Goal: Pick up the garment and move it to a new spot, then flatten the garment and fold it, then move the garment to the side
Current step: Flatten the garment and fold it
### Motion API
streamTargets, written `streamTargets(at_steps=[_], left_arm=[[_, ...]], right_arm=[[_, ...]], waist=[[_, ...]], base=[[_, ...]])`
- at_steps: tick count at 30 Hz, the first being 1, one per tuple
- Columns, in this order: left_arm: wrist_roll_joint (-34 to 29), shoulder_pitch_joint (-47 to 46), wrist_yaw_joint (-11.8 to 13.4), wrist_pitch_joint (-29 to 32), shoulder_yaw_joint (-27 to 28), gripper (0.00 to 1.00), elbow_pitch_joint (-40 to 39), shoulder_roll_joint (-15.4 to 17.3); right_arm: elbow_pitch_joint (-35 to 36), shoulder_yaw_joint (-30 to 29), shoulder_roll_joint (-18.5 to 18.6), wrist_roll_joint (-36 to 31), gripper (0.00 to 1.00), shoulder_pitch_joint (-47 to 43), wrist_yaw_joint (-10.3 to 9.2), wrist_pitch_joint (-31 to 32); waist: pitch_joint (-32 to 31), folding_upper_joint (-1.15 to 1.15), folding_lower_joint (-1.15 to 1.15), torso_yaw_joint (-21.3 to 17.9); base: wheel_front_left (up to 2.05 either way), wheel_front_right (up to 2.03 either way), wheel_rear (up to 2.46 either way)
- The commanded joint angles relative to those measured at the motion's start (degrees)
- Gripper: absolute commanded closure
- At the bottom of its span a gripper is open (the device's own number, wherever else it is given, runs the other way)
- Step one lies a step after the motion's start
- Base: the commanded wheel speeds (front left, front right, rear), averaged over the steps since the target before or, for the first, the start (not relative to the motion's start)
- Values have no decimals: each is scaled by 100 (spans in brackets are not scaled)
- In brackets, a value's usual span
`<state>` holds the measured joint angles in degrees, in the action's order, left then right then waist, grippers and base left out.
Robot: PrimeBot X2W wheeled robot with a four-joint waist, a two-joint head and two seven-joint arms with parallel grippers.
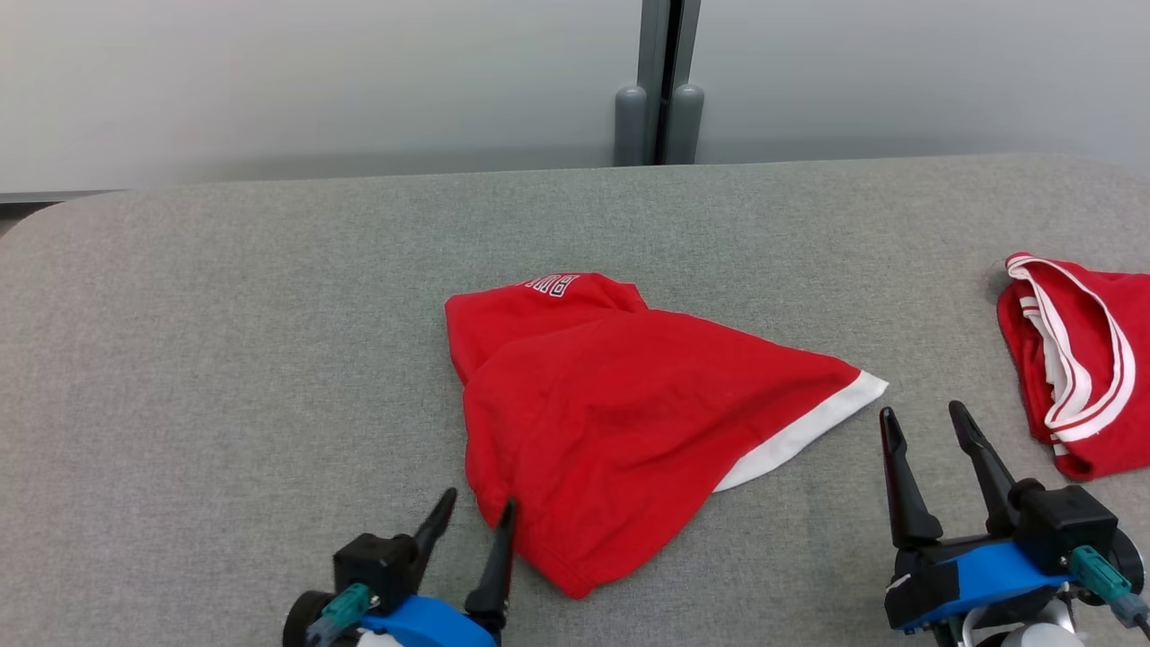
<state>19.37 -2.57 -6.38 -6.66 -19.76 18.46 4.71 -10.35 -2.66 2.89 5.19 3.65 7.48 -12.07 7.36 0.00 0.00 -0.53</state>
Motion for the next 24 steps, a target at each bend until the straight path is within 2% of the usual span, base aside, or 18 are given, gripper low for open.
streamTargets(at_steps=[1,5,16,21,22,23,24], left_arm=[[55,-61,-30,92,-72,0,21,-26],[507,-26,-36,645,-272,0,140,-116],[1664,114,380,1710,-347,0,78,-178],[1842,-14,405,1566,-412,0,-52,-181],[1814,-43,394,1505,-425,19,-43,-182],[1785,-82,409,1403,-391,63,-36,-180],[1741,-129,418,1338,-384,100,-8,-169]], right_arm=[[9,16,1,8,0,56,3,8],[-50,107,1,47,0,95,3,-12],[-157,206,1,161,0,153,3,-84],[-174,233,1,193,0,158,3,-113],[-180,242,1,201,0,162,3,-119],[-184,253,1,210,0,166,3,-115],[-187,263,1,221,0,173,3,-116]], waist=[[6,0,0,-9],[18,0,0,-81],[21,0,0,-288],[30,0,0,-323],[31,0,0,-330],[31,0,0,-334],[31,0,0,-339]], base=[[0,0,0],[0,0,0],[0,0,0],[0,0,0],[0,0,0],[0,0,0],[0,0,0]])
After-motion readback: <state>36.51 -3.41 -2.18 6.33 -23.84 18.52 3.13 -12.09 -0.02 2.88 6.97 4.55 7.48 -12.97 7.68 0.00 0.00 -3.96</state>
